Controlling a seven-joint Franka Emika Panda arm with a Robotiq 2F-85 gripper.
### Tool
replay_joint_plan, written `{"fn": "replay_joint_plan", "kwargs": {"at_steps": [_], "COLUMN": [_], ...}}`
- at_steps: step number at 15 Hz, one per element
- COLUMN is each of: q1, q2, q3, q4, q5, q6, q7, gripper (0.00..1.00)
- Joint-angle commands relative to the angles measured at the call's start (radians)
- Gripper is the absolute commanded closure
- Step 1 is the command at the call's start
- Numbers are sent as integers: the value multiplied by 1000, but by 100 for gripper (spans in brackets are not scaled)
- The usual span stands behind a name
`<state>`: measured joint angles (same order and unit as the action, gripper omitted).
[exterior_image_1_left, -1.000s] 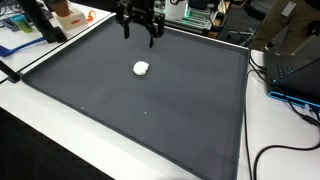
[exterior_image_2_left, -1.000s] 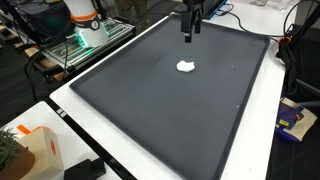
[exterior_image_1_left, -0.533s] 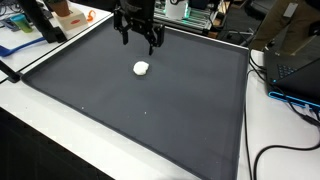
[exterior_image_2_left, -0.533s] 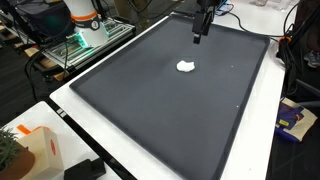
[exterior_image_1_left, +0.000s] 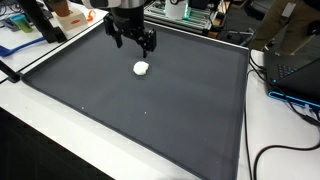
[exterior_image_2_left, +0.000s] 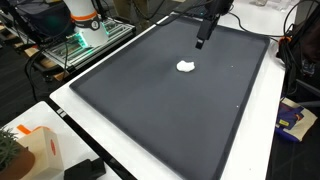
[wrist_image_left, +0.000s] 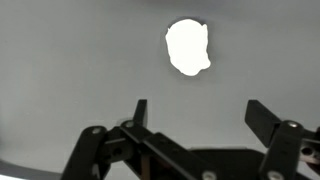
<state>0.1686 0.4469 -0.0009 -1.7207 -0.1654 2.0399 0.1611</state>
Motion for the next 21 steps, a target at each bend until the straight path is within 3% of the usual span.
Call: {"fn": "replay_joint_plan", "kwargs": {"at_steps": [1, 6, 12, 21], "q1": [-17, -38, -108, -145], "q2": [12, 49, 168, 379], "q3": [11, 13, 22, 14], "q4": [20, 74, 307, 630], "q5": [10, 44, 176, 257], "q6": [-10, -33, -301, -550], "q7": [-11, -32, -84, -57], "gripper": [0, 0, 0, 0]}}
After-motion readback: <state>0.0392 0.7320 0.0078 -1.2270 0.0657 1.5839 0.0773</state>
